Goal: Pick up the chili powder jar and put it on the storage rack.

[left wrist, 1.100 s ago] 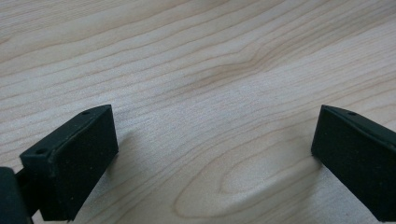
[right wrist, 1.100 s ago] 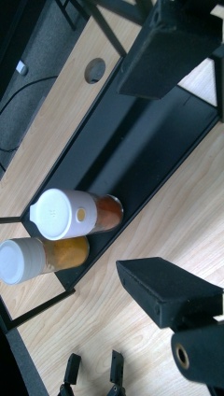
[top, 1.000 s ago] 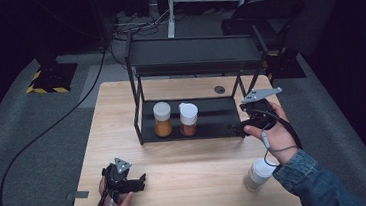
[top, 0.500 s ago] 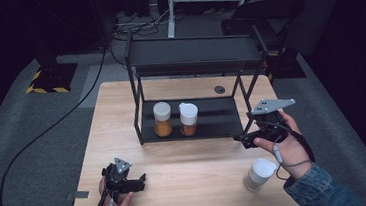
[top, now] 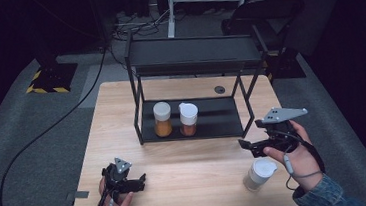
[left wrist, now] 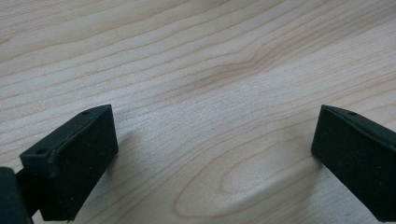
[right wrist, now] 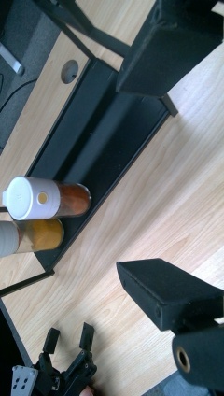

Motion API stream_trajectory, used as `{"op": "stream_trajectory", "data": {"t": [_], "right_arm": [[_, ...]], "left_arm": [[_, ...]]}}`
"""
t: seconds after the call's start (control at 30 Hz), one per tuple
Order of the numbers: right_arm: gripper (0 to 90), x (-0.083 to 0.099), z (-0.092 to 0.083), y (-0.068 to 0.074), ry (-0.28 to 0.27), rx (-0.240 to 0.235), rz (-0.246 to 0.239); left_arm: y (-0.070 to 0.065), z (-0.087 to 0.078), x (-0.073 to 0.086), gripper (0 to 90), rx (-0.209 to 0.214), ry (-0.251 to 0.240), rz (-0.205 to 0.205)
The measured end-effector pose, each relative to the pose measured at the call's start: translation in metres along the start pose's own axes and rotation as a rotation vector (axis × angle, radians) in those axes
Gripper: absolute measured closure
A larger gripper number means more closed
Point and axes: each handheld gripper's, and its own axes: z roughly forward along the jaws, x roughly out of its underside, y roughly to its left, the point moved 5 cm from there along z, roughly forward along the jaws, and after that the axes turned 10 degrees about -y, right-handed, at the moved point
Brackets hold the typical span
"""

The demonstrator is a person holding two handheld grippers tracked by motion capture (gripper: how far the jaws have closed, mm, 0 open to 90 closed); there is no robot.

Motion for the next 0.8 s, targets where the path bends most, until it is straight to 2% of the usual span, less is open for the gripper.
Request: {"op": "stream_trajectory", "data": {"t": [0.53, 0.8], "right_arm": [[11.5, 0.028, -0.019, -0.001, 0.014, 0.010, 0.031], [10.4, 0.040, -0.021, -0.003, 0.013, 0.022, 0.043]], "left_arm": [[0.000, 0.000, 0.000, 0.4, 0.000, -0.001, -0.002], [0.000, 0.000, 0.000, 0.4, 0.000, 0.000, 0.000]]}}
